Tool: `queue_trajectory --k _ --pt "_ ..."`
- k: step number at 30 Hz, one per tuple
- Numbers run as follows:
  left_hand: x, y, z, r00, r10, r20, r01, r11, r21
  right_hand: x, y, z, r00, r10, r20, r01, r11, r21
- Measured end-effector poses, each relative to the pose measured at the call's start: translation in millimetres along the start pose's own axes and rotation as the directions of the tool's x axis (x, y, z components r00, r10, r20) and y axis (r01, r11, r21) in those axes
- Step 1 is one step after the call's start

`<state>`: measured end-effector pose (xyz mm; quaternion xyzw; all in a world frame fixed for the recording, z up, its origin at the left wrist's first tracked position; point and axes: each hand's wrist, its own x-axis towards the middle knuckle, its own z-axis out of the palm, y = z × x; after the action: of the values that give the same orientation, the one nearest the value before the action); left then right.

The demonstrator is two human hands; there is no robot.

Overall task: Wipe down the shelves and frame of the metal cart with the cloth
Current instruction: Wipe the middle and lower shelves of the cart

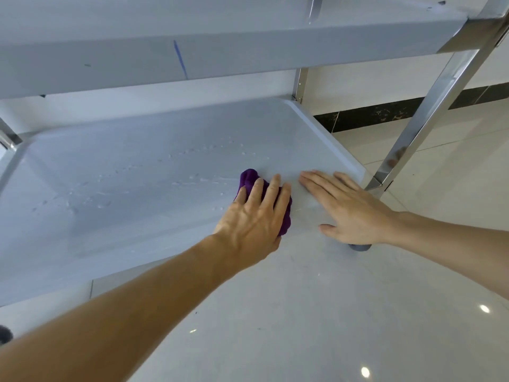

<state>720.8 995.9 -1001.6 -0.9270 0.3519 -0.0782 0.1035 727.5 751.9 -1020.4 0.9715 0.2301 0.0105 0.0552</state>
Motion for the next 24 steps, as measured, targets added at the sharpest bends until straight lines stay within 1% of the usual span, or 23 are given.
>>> queue_trajectory --k 3,7,9,13,15,17,20,22,24 --pt "-22.4 -22.6 2.7 1.0 0.014 0.004 -0.014 1.0 -0.02 -0.5 1.5 -2.7 1.0 -0.004 0.007 0.004 1.0 -0.01" --pt "-78.6 -71.9 0.8 0.999 0.039 0.002 -0.039 0.999 0.032 -2.1 -1.0 -5.5 1.0 0.001 0.025 -0.001 1.0 -0.006" --pt "-116.3 -100.5 3.2 1.0 0.013 0.011 -0.014 0.998 0.056 -2.2 -2.6 -8.5 0.999 0.001 0.034 -0.001 1.0 0.002" --pt "-168.5 -130.6 5.0 0.998 -0.056 0.023 0.056 0.998 0.011 0.5 -20.6 -21.8 1.0 0.016 0.02 -0.016 1.0 0.012" --pt "-170.6 -129.1 5.9 0.994 -0.096 0.044 0.098 0.995 -0.028 8.6 -41.6 -28.6 0.998 -0.057 0.017 0.057 0.998 -0.013" --pt "-160.8 -122.3 4.8 0.991 -0.127 0.041 0.13 0.989 -0.071 25.0 -66.6 -33.8 0.988 -0.138 0.064 0.141 0.989 -0.036" --pt "-134.9 -105.3 2.5 0.99 -0.139 -0.014 0.137 0.984 -0.113 58.2 -104.5 -39.8 0.973 -0.193 0.125 0.201 0.978 -0.055" --pt "-116.1 -92.0 2.1 0.988 -0.147 -0.051 0.139 0.981 -0.137 76.6 -129.2 -42.3 0.966 -0.235 0.11 0.24 0.97 -0.033" --pt "-104.9 -83.8 2.1 0.985 -0.155 -0.073 0.14 0.975 -0.174 88.4 -152.2 -42.0 0.962 -0.269 0.054 0.269 0.963 0.005"
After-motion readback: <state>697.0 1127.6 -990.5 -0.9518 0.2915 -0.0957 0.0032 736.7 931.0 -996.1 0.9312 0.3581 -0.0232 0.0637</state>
